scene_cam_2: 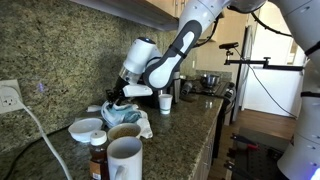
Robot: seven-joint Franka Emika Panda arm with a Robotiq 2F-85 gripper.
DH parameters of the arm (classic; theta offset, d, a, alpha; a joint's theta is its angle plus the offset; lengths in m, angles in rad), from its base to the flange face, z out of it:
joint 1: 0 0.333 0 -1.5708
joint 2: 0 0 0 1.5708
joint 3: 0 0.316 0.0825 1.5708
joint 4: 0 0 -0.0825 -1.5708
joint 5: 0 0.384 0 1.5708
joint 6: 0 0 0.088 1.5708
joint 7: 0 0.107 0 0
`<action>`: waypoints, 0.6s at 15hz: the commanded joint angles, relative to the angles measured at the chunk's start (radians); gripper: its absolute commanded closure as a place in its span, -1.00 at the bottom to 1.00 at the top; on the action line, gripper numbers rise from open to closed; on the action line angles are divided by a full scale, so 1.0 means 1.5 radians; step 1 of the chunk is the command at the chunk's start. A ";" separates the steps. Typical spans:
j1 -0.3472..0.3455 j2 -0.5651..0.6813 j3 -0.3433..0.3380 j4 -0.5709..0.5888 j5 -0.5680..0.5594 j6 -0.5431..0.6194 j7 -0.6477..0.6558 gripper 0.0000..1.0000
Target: Use the cloth to wipe the kitchen surface
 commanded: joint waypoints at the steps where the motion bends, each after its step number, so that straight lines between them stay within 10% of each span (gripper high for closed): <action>1: -0.041 -0.017 0.039 0.003 0.019 -0.034 -0.032 -0.45; 5: -0.020 -0.068 0.028 -0.019 0.230 -0.078 -0.212 -0.98; 9: -0.011 -0.140 0.021 -0.026 0.378 -0.201 -0.341 -1.00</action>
